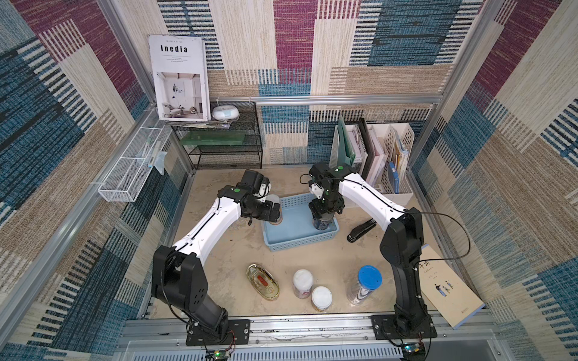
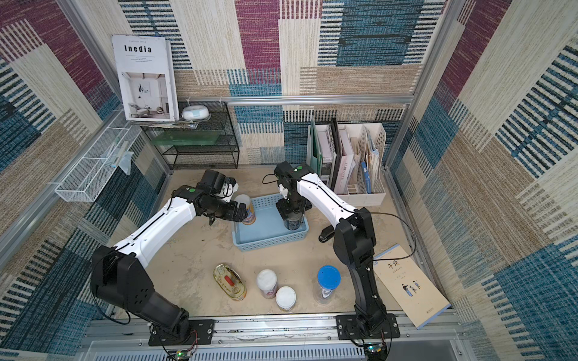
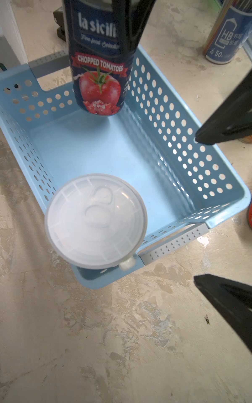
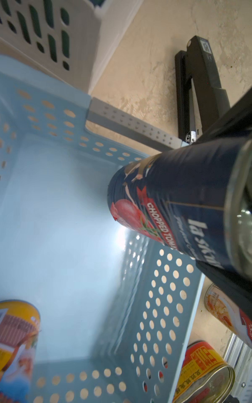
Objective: Put the canned food in the basket
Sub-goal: Place the canned food in the basket.
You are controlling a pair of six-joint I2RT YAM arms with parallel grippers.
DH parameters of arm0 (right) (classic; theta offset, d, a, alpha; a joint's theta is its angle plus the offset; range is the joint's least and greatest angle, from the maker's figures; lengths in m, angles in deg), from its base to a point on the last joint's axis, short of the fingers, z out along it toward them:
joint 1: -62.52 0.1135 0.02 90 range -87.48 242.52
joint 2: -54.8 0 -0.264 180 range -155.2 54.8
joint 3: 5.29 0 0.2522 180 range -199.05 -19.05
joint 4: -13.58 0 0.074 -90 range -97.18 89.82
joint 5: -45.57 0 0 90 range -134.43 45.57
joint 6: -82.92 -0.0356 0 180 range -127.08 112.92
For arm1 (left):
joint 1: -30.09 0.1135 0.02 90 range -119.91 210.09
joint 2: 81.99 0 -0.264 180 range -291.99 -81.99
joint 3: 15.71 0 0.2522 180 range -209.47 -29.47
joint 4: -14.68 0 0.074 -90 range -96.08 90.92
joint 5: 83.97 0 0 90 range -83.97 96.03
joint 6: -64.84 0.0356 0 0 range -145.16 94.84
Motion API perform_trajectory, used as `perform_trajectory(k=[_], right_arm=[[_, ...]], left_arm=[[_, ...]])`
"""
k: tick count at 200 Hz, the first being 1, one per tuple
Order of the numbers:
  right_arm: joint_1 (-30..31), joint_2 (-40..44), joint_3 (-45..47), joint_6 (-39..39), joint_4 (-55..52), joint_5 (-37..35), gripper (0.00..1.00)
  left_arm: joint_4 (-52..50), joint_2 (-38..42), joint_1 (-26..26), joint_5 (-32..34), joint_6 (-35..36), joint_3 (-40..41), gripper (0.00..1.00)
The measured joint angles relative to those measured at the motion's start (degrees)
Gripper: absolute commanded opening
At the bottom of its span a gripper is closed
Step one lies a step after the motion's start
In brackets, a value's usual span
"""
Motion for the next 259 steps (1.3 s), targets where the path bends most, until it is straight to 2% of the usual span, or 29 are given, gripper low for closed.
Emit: perform_trajectory(k=[32,68,83,111,124,159,194,213,259], right_arm=[[0.09,0.04,2.6,0.2,0.48,-0.61,0.56],[-0.02,-1.36,4.57,0.39,1.2,-1.42,0.63],[-0.17,-2.29,5.2,0.42,1.4,-1.57,0.7],[-0.42,-2.34,5.57,0.46,1.75,-1.68,0.93],[-0.57,-2.34,6.4,0.5,2.36,-1.44,1.0],[-1.16,-0.2,9.03,0.61,4.15,-1.38,0.99],[-1.86,4.94,10.75,0.59,6.34,-0.94,0.99],[-2.08,8.41,11.34,0.61,8.44,1.16,0.99],[-1.9,19.34,17.07,-0.17,15.23,6.25,0.99]], left_arm=[[0.0,-0.57,0.07,-1.07,0.0,0.0,0.98],[0.0,-1.55,0.09,-1.68,-0.2,0.0,0.98],[0.0,-1.66,0.11,-1.75,-0.22,0.0,0.98],[0.0,-1.68,0.13,-1.7,-0.22,0.0,0.98],[0.0,-1.7,0.13,-1.66,-0.22,0.02,0.98],[0.11,-1.16,0.13,-1.36,-0.22,0.26,0.99],[1.31,4.04,-0.42,-1.14,-0.2,1.66,0.99],[1.99,8.04,-3.28,0.96,0.42,1.99,0.99],[1.27,23.96,-17.49,5.79,-0.37,3.72,0.99]])
